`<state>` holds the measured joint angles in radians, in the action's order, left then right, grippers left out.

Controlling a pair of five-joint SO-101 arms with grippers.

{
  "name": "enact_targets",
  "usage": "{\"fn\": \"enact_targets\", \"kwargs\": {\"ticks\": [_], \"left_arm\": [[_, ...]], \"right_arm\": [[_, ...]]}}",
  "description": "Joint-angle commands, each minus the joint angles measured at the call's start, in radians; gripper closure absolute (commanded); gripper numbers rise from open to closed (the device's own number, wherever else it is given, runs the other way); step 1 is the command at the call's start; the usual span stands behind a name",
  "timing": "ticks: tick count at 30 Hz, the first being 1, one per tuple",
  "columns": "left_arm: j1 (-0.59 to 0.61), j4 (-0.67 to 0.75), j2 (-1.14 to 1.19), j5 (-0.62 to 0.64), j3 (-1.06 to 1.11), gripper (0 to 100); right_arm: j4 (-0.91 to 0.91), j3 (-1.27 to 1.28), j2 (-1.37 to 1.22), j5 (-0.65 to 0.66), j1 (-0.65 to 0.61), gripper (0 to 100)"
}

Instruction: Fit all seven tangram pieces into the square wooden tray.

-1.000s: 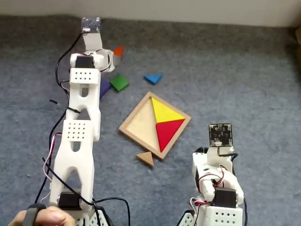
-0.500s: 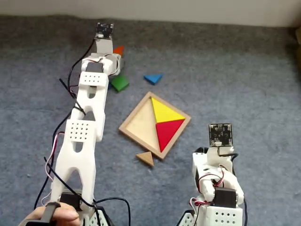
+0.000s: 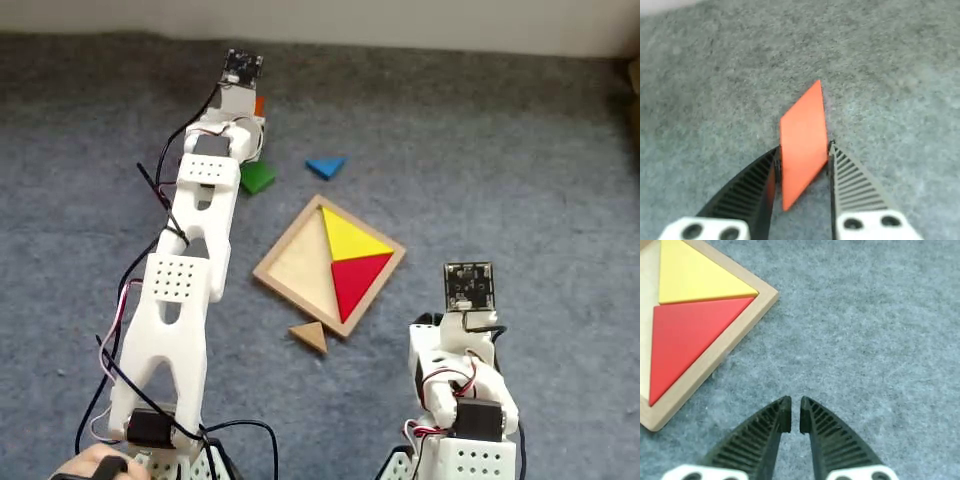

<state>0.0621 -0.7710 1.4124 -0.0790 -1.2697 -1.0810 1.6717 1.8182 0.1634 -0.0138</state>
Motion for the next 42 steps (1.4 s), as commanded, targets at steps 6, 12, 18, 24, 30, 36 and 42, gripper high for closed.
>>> {"fn": "enact_targets", "kwargs": {"ticks": [6,12,18,24,30,36,42], "left_arm": [[-0.007,-0.460,-0.048,-0.055,-0.341,99],[-0.018,-0.736,-0.153,-0.055,-0.394,99],[-0.044,-0.968,-0.271,-0.055,-0.395,99],[-0.073,-1.010,-0.374,-0.052,-0.366,99],[-0.142,-1.013,-0.582,-0.052,-0.067,99],[-0.199,-1.010,-0.881,-0.054,0.351,99],[-0.191,-1.010,-1.050,-0.057,0.674,99]], "right_arm": [[0.022,0.142,0.008,-0.002,0.019,95.4],[0.022,0.142,0.008,-0.002,0.019,95.4],[0.022,0.142,0.008,-0.002,0.019,95.4],[0.022,0.142,0.008,-0.002,0.019,95.4],[0.022,0.142,0.008,-0.002,0.039,95.4],[0.022,0.142,0.008,-0.002,0.039,95.4],[0.022,0.142,0.008,-0.002,0.039,95.4]]}}
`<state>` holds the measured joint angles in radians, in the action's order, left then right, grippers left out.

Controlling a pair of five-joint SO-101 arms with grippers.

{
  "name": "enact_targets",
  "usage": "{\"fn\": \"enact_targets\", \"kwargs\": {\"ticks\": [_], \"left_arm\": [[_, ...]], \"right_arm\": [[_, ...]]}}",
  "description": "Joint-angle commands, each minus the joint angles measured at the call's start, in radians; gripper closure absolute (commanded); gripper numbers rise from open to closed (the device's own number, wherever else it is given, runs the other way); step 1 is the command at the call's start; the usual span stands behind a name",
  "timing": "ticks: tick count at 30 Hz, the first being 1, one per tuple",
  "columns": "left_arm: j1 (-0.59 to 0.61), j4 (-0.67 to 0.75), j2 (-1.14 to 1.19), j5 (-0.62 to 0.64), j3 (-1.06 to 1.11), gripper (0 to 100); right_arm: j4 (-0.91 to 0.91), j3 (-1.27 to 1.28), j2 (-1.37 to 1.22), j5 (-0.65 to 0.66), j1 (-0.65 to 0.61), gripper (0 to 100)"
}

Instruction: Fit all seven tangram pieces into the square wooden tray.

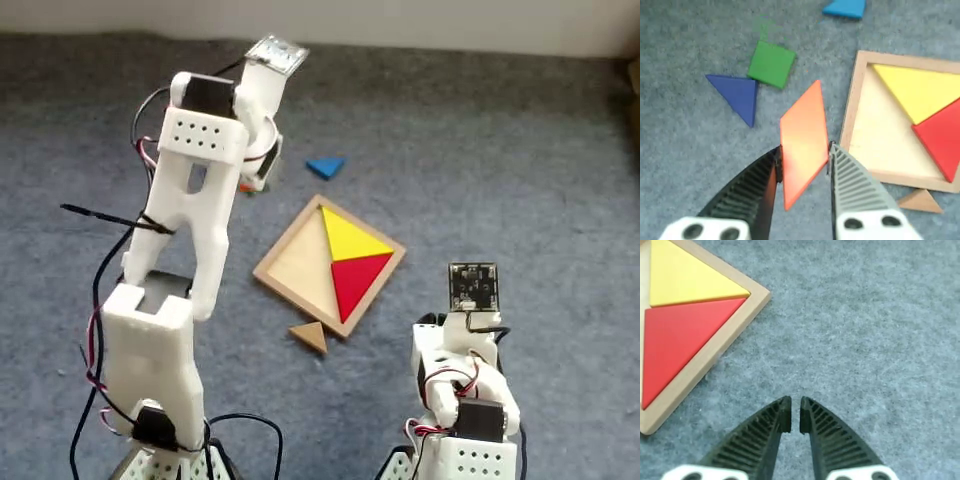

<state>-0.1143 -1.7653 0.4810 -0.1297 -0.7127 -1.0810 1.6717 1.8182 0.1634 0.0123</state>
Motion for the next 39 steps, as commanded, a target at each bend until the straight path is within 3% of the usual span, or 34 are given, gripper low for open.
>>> {"fn": "enact_targets", "kwargs": {"ticks": [1,10,16,21,24,29,39], "left_arm": [[-0.015,-0.015,-0.134,-0.006,0.159,99],[-0.025,0.207,-0.188,-0.003,0.530,99],[-0.096,0.316,-0.329,0.002,0.700,99],[-0.130,0.486,-0.390,0.002,0.915,99],[-0.125,0.560,-0.387,0.002,1.004,94],[-0.124,0.566,-0.398,0.040,1.030,80],[-0.145,0.502,-0.461,0.064,0.938,79]], "right_arm": [[0.022,0.142,0.008,-0.002,0.013,95.4],[0.022,0.142,0.008,-0.002,0.013,95.4],[0.022,0.142,0.008,-0.002,0.012,95.4],[0.022,0.142,0.008,-0.002,0.012,95.4],[0.022,0.142,0.008,-0.002,0.012,95.4],[0.022,0.142,0.008,-0.002,0.012,95.4],[0.022,0.142,0.008,-0.002,0.012,95.4]]}}
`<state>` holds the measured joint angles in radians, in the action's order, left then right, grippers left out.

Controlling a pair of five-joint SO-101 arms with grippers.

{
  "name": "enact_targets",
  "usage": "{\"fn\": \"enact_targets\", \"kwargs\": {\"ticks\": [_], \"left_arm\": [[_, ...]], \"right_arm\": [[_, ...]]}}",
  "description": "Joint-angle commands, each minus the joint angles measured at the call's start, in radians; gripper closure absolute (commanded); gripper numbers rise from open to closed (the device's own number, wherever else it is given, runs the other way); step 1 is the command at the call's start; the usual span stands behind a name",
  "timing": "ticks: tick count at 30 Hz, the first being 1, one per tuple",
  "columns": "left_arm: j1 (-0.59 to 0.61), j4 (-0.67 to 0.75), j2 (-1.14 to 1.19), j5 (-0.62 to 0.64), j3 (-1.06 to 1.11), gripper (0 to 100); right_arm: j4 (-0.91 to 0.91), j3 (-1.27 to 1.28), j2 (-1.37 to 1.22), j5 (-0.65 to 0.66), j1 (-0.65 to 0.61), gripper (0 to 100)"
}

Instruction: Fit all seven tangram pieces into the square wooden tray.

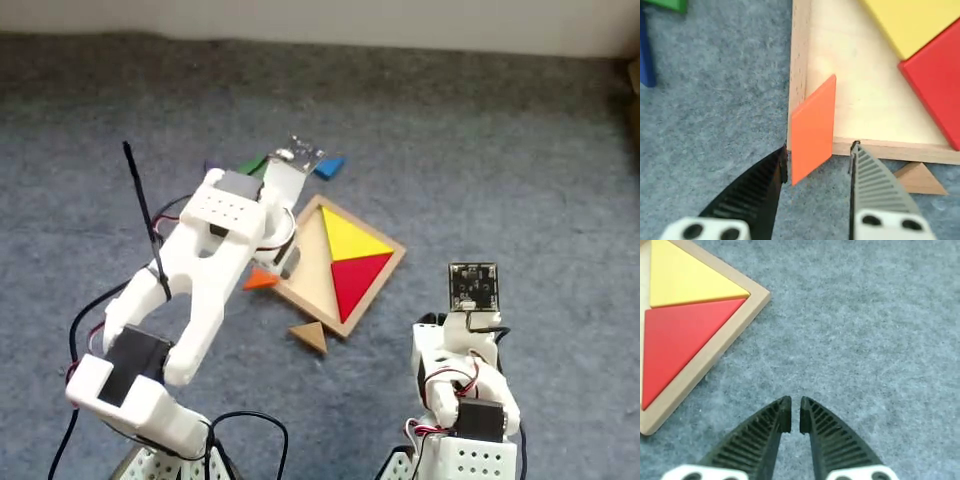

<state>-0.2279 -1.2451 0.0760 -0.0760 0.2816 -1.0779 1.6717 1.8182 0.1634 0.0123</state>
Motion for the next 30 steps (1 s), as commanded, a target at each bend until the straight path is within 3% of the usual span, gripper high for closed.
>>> {"fn": "enact_targets", "kwargs": {"ticks": [1,7,14,20,30], "left_arm": [[-0.038,-0.020,-0.054,0.011,-0.054,79],[-0.067,-0.014,0.024,0.038,-0.056,79],[-0.001,0.092,0.186,0.055,-0.067,80],[0.016,0.110,0.194,0.054,-0.067,87],[-0.033,0.109,0.194,0.054,-0.065,88]], "right_arm": [[0.019,0.142,0.008,-0.002,0.012,95.4],[0.019,0.142,0.008,-0.002,0.013,95.4],[0.019,0.142,0.008,-0.002,0.013,95.4],[0.019,0.142,0.008,-0.002,0.013,95.4],[0.019,0.142,0.008,-0.002,0.013,95.4]]}}
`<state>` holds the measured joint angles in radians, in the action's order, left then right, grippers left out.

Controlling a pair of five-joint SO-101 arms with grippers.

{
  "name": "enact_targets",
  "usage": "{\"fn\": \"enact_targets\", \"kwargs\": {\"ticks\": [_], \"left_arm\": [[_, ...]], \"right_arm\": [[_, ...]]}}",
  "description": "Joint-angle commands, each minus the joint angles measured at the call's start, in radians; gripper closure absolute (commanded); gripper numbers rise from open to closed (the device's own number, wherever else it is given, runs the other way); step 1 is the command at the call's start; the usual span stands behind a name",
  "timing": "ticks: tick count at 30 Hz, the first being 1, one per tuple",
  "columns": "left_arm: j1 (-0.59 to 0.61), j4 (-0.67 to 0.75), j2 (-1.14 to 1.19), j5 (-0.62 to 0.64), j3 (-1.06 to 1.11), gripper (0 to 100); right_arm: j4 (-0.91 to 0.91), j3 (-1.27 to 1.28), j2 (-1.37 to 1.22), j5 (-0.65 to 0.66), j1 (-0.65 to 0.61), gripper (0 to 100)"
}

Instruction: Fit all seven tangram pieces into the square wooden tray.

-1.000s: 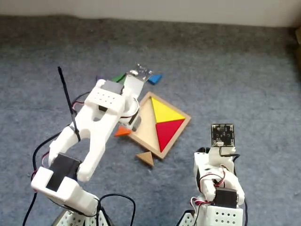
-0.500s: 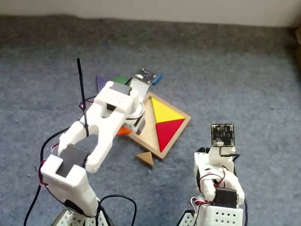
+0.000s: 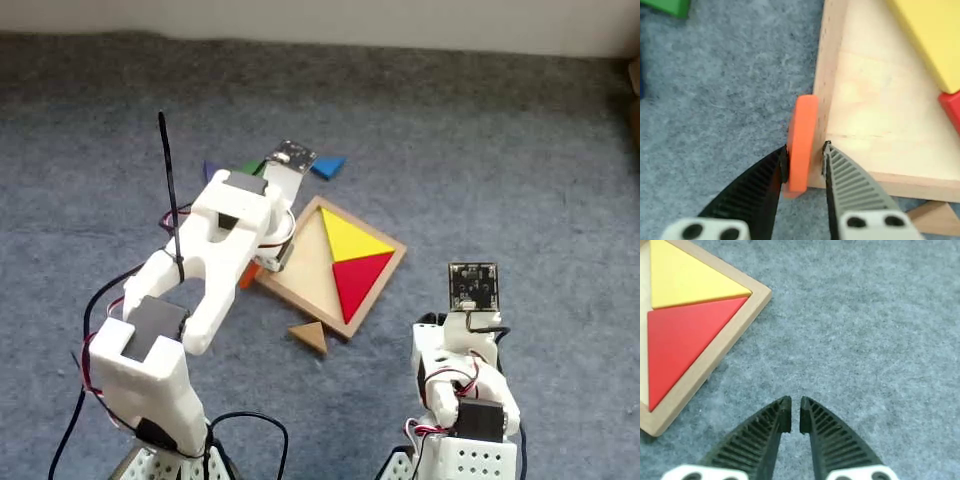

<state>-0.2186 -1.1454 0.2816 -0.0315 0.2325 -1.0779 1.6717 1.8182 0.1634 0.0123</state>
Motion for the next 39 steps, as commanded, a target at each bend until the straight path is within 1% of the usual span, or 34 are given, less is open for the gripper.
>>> {"fn": "enact_targets", "kwargs": {"ticks": [1,6,12,16,19,24,27,32,39], "left_arm": [[-0.041,0.011,-0.013,0.009,-0.018,89],[-0.021,0.005,-0.051,0.009,-0.058,94],[-0.022,-0.006,-0.160,0.009,-0.056,94],[-0.027,-0.017,-0.189,-0.008,-0.054,94],[-0.027,-0.011,-0.154,-0.040,-0.019,94],[-0.021,0.031,-0.047,-0.040,0.007,93],[-0.022,0.032,-0.001,-0.040,-0.002,93],[-0.012,0.025,0.005,-0.032,-0.038,86],[-0.002,0.015,0.004,-0.032,-0.044,86]], "right_arm": [[0.019,0.142,0.008,-0.002,0.013,95.4],[0.019,0.142,0.008,-0.002,0.013,95.4],[0.019,0.142,0.008,-0.002,0.013,95.4],[0.019,0.142,0.008,-0.002,0.013,95.4],[0.019,0.142,0.008,-0.002,0.013,95.4],[0.019,0.142,0.008,-0.002,0.013,95.4],[0.019,0.142,0.008,-0.002,0.013,95.4],[0.019,0.142,0.008,-0.002,0.013,95.4],[0.019,0.142,0.008,-0.002,0.013,95.4]]}}
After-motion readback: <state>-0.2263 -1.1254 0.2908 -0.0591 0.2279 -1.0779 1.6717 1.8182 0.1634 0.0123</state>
